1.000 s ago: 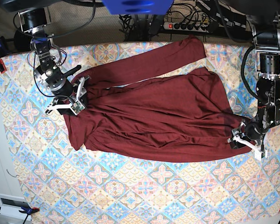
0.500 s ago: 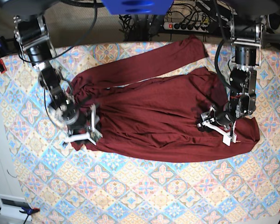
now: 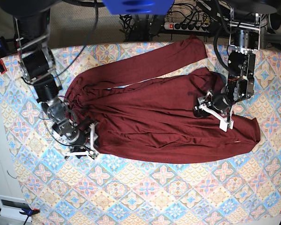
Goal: Layout the t-shirt on the table in an organized manner, then fold the t-shirt properly
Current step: 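Grasp the shirt body with both grippers and smooth it outward, then pull the shirt corner with the left gripper to flatten the body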
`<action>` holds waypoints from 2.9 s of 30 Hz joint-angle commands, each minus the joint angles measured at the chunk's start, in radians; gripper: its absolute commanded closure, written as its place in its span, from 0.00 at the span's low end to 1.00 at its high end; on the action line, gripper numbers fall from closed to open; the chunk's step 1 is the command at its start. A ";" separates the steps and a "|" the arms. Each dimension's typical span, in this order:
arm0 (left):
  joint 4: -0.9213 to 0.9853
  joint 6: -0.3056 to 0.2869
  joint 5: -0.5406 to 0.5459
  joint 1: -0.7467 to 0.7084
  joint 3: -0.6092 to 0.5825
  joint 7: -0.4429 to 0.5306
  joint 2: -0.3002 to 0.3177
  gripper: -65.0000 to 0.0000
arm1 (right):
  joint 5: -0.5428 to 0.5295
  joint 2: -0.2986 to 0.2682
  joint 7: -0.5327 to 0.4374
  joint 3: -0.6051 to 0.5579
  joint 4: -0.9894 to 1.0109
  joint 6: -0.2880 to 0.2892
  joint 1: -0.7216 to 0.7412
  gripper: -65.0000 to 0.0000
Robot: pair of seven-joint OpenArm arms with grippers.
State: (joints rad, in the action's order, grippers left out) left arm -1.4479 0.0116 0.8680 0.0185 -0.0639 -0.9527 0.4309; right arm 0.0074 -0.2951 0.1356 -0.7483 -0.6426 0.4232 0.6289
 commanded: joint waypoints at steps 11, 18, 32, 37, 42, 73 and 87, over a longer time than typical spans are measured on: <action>-0.064 -0.006 0.015 -0.030 0.006 0.011 0.007 0.53 | -0.002 0.012 -0.031 -0.023 0.112 0.210 0.042 0.57; -0.081 -0.006 0.015 -0.053 0.006 0.011 0.007 0.53 | -0.002 0.017 -0.072 -0.061 0.183 0.219 0.087 1.00; -0.135 -0.008 0.018 -0.131 0.080 0.011 0.006 0.53 | -0.004 0.050 -0.081 -0.050 0.240 0.006 0.228 0.98; -0.230 -0.008 0.013 -0.148 0.083 0.011 -0.017 0.53 | -0.005 0.050 -0.081 -0.050 0.240 -0.091 0.231 0.98; -0.233 -0.008 0.018 -0.144 0.092 0.011 -0.051 0.53 | -0.008 0.038 -0.075 -0.029 0.174 -0.094 0.227 0.98; -0.347 -0.005 0.020 -0.348 0.008 -0.022 0.049 0.52 | -0.002 -0.192 0.359 0.485 -0.922 -0.093 -0.501 0.63; -0.416 -0.003 0.093 -0.527 0.307 -0.021 -0.043 0.52 | -0.002 -0.189 0.358 0.485 -0.954 -0.093 -0.570 0.64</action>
State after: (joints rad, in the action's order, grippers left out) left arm -1.8481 0.0189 0.9436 -0.5129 0.2394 -0.9810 0.3824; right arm 0.0113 -0.4702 0.5121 -0.2722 -1.5776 0.3370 0.0452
